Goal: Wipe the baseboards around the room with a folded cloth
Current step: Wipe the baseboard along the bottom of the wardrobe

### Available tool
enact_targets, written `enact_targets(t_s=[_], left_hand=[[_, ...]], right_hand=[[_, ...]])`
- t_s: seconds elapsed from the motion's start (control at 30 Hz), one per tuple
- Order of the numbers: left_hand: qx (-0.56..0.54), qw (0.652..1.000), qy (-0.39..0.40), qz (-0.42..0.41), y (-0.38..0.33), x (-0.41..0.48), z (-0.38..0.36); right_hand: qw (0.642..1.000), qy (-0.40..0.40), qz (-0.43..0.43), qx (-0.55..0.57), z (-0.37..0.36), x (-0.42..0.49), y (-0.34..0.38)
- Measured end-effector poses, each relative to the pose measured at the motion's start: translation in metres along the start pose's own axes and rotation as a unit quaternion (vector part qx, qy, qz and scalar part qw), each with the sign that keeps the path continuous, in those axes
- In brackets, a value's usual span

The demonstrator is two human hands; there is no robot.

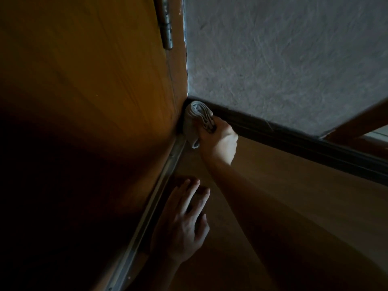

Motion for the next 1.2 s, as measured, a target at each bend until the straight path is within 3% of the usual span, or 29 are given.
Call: enact_targets(t_s=[0.2,0.67,1.0,1.2], left_hand=[[-0.011,1.0,-0.009,-0.003,-0.001,-0.001,0.001],[-0.037,0.999,-0.005,-0.007,0.0,0.0,0.004],[-0.017,1.0,-0.002,-0.012,-0.001,0.001,0.003],[-0.004,1.0,-0.007,-0.011,-0.001,0.001,0.004]], right_hand=[[0.998,-0.042,-0.031,-0.033,0.018,-0.007,-0.01],[0.997,-0.02,-0.02,-0.074,0.028,-0.007,0.0],[0.975,-0.153,-0.133,-0.093,0.113,-0.033,-0.057],[0.982,-0.131,-0.104,-0.091,0.108,-0.028,-0.054]])
Point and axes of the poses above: each hand's wrist, its own x-axis towards the middle knuckle, its own z-axis out of the back of the hand, y = z × x, the point moved 8 cm from there along x, towards the middle knuckle, and after that the axes turned 9 degrees about z, right-handed, at the moved point
